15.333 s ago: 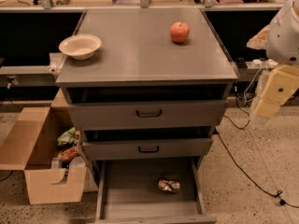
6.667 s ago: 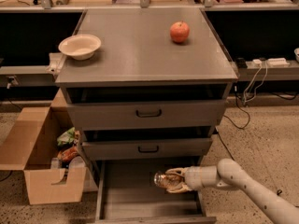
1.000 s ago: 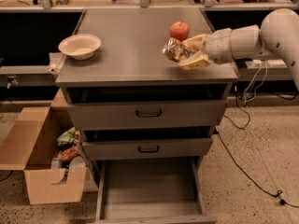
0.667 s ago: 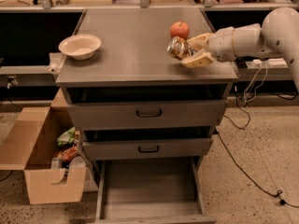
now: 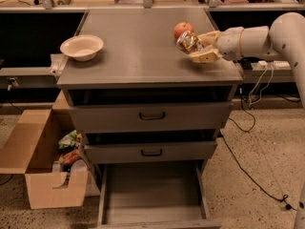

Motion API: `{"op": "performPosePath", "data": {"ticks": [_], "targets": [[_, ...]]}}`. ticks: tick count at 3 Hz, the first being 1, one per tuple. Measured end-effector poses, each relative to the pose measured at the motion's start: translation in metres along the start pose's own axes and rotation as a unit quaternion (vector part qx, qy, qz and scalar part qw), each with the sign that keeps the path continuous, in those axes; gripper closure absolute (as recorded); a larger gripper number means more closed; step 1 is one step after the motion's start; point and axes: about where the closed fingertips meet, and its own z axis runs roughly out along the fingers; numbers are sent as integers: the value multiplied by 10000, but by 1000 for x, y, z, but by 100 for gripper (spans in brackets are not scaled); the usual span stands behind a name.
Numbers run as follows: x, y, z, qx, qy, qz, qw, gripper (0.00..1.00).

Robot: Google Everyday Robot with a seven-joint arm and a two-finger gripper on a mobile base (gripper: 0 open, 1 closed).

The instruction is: Pick orange can from bottom drawer and place on counter

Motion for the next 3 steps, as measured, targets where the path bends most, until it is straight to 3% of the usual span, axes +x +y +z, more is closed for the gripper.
{"op": "performPosePath", "data": {"ticks": [1, 2, 3], "targets": [[8, -9, 2, 117, -45, 182, 9998, 35], [15, -13, 7, 154, -67, 319, 9993, 4], [18, -14, 8, 150, -73, 350, 9992, 0]]}}
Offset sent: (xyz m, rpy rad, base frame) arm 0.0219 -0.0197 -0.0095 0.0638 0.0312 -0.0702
